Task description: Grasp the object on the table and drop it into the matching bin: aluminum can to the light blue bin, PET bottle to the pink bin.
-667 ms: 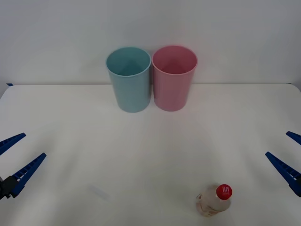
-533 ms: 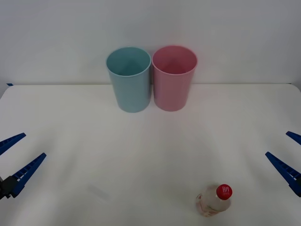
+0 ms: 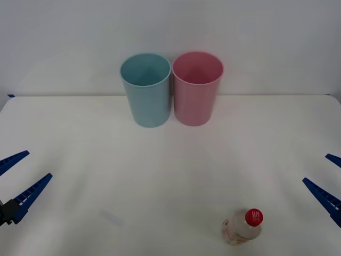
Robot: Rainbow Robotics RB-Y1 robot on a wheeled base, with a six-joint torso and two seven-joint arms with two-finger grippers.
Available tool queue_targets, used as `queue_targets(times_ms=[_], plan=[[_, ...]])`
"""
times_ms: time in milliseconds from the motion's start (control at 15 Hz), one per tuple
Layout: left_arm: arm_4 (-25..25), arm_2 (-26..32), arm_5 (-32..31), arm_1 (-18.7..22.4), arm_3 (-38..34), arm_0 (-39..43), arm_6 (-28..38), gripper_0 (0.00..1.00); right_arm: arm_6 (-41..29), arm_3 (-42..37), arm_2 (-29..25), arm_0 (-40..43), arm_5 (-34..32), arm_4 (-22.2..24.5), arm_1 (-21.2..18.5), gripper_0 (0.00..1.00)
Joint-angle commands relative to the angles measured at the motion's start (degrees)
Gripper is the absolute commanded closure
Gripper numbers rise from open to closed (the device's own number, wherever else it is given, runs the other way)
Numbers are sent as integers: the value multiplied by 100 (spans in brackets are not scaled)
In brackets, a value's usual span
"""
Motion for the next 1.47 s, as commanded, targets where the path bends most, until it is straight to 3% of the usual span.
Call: queue_targets(times_ms=[67,867,1200,1467], plan=[[0,0,0,0,0,0,0,0,48,2,81,85,-138,-2,-189,0],[0,0,0,0,0,0,0,0,479,2,468,726,-780,7,-1138,0],[0,0,0,0,0,0,0,0,751,55,608,867,-1132,139,-1199,0],[0,0,0,0,0,0,0,0,1586,837,863,524,-1536,227,-1252,0]])
